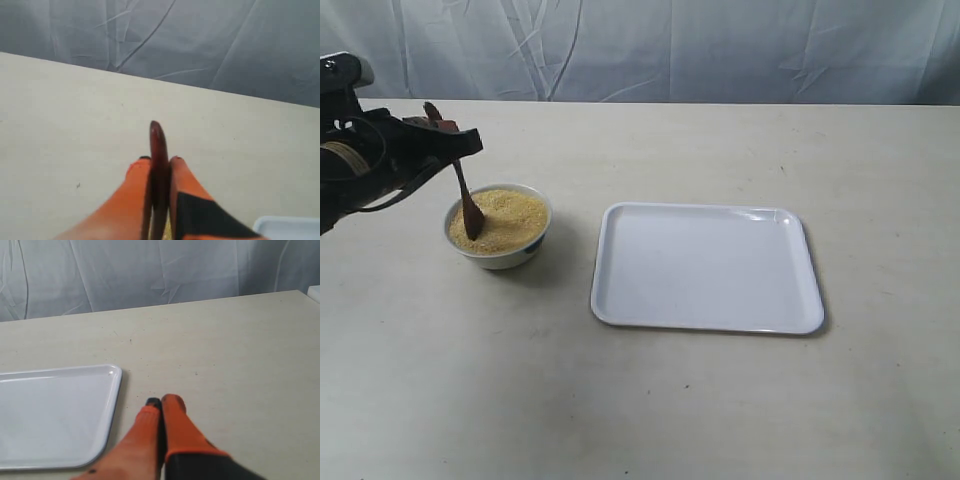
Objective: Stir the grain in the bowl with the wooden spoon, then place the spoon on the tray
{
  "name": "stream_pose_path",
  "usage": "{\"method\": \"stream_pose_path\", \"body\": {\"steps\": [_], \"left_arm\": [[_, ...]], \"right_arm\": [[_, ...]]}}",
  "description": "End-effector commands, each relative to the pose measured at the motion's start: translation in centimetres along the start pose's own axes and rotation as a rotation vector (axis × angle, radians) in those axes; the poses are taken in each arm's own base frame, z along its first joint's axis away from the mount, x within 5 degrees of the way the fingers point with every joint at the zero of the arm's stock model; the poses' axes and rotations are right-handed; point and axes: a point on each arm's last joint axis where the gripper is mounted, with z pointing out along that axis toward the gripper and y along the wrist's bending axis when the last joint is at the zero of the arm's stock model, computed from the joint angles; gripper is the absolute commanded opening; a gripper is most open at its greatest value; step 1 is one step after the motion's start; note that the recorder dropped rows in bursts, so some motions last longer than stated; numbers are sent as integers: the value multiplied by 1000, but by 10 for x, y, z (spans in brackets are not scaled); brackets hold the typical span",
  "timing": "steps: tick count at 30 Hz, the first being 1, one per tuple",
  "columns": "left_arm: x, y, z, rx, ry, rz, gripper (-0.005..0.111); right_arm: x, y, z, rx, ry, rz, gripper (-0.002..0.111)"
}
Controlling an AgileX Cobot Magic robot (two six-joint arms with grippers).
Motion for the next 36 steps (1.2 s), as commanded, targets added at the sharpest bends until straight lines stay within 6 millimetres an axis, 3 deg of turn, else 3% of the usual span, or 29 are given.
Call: {"method": "stream_pose_path", "body": {"steps": [1,9,17,24,28,36], "left_arm": [[10,-12,5,45,21,5,0],[1,-18,0,71,-37,61,0],[-31,-26,-23,66,-173,218,0],[-3,-17,-2,34,-54,264,0],[14,-11,9,28,21,175,0],[0,-19,-1,66,-30,76,0]], "right_arm": [[0,0,0,2,-14,1,0],[0,0,0,2,-11,1,0],[0,0,0,2,-11,1,0],[0,0,0,0,-14,7,0],[0,0,0,0,-14,7,0],[0,0,0,0,-14,7,0]]}}
